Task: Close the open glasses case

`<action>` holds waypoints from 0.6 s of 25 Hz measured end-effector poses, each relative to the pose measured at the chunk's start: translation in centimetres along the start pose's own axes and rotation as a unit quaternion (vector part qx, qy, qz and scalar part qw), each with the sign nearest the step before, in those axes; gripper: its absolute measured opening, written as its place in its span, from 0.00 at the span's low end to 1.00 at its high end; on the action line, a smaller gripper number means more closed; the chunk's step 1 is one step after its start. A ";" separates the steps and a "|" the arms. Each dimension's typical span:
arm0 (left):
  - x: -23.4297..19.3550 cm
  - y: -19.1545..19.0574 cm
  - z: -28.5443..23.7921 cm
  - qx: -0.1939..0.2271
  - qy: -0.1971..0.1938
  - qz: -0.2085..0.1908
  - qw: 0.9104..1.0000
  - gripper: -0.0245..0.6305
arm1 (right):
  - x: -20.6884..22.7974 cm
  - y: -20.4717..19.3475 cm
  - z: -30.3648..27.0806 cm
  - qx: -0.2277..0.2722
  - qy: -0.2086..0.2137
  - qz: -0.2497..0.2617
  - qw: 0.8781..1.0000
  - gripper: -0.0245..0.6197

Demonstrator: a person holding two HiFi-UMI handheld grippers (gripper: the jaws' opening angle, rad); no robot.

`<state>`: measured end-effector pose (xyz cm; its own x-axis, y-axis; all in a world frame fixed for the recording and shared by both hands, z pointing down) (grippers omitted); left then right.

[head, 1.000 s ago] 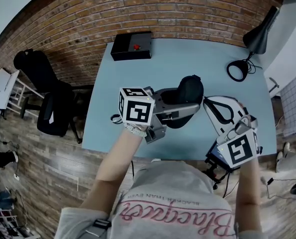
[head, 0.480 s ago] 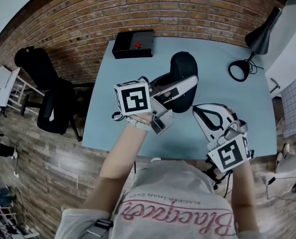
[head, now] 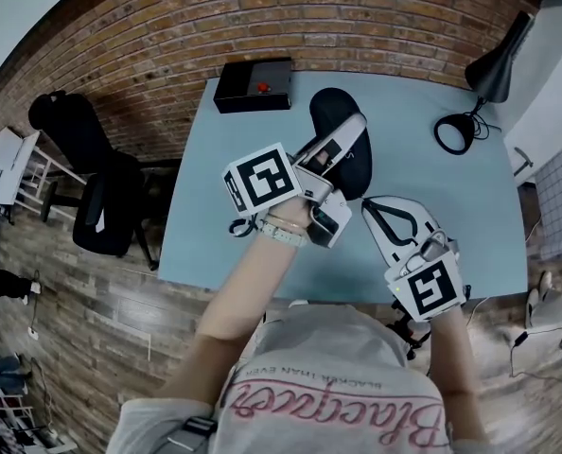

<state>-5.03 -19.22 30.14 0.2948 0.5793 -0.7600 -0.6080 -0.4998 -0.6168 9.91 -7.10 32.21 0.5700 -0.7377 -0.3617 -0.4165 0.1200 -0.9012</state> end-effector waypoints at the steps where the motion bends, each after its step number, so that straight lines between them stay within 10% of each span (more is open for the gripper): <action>1: -0.1 -0.1 0.0 0.007 0.007 0.007 1.000 0.52 | -0.1 0.0 0.0 0.000 -0.003 -0.002 1.000 0.07; 15: 0.9 -0.2 0.9 -0.103 -0.091 -0.057 0.989 0.56 | 3.0 -0.7 2.0 0.045 -0.080 -0.067 0.993 0.07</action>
<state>-5.35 -18.05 29.76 0.2037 0.7368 -0.6447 -0.4099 -0.5338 -0.7396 13.32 -8.03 31.24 0.7250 -0.6364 -0.2633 -0.2682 0.0913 -0.9590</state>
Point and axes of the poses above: the fingertips, and each gripper's own axes: z backward along the fingers, x to its right, y out of its top, the point moved 9 cm from there along z, backward along the fingers, and after that the axes turned 6 degrees about -z, right-handed, at the moved point
